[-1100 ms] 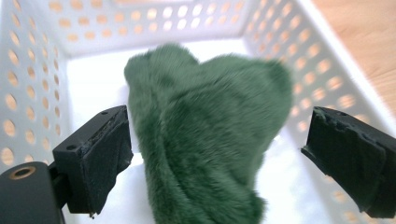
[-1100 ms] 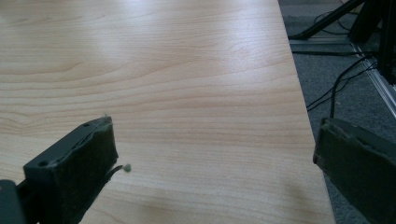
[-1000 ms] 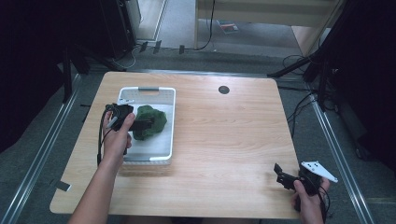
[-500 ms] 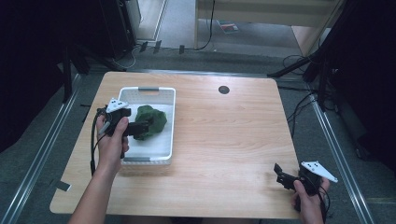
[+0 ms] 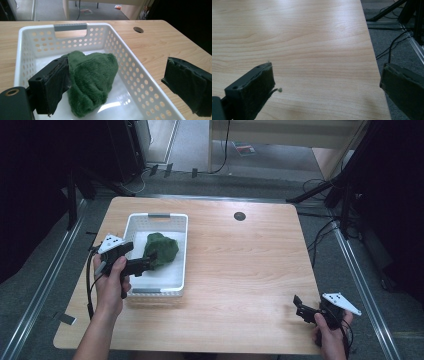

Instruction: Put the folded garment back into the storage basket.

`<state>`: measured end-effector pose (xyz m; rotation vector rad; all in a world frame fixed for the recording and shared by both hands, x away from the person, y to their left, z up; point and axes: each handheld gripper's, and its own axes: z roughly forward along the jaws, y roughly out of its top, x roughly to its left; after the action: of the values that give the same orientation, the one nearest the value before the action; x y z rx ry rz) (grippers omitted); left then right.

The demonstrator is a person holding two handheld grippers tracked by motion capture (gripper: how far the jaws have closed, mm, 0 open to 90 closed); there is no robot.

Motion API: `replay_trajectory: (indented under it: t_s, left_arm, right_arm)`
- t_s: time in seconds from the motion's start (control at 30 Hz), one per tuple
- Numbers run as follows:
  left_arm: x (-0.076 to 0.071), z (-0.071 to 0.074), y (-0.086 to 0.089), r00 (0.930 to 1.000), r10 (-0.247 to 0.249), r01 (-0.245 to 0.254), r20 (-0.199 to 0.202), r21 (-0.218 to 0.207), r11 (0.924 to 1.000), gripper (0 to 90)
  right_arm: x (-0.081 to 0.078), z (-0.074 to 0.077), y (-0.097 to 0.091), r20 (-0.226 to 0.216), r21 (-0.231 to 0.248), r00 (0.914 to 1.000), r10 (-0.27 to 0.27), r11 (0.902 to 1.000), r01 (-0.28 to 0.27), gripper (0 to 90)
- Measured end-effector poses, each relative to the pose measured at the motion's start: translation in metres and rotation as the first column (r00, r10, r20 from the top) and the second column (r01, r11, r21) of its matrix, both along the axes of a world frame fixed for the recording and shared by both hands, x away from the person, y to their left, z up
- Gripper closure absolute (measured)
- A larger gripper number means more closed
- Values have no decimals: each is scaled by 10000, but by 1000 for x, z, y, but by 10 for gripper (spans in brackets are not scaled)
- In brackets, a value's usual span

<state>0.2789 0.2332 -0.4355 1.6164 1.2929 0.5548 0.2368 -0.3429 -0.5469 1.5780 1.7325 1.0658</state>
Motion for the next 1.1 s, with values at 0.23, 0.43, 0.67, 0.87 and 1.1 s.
replay_trajectory:
  t_s: [0.23,0.43,0.67,0.87,1.1]
  left_arm:
    - [-15,-9,17,9994,290,-286,194,-200,9994,76]
    - [-29,-21,39,9970,737,-728,220,-379,9966,76]
    - [-47,-34,62,9896,1411,-1402,281,-300,9897,76]
    - [-58,-46,77,9846,1728,-1721,267,-255,9847,76]
    - [-68,-57,93,9769,2107,-2098,349,-270,9774,76]
  right_arm:
    - [0,0,0,15,15,10000,-10,10000,10,0]
    - [-1,0,0,78,4,10000,13,10000,-13,0]
    - [-1,0,1,100,-37,9999,8,10000,-8,0]
    - [-2,0,1,214,-78,9998,32,10000,-30,0]
    - [-4,1,2,348,-169,9994,0,9999,6,0]
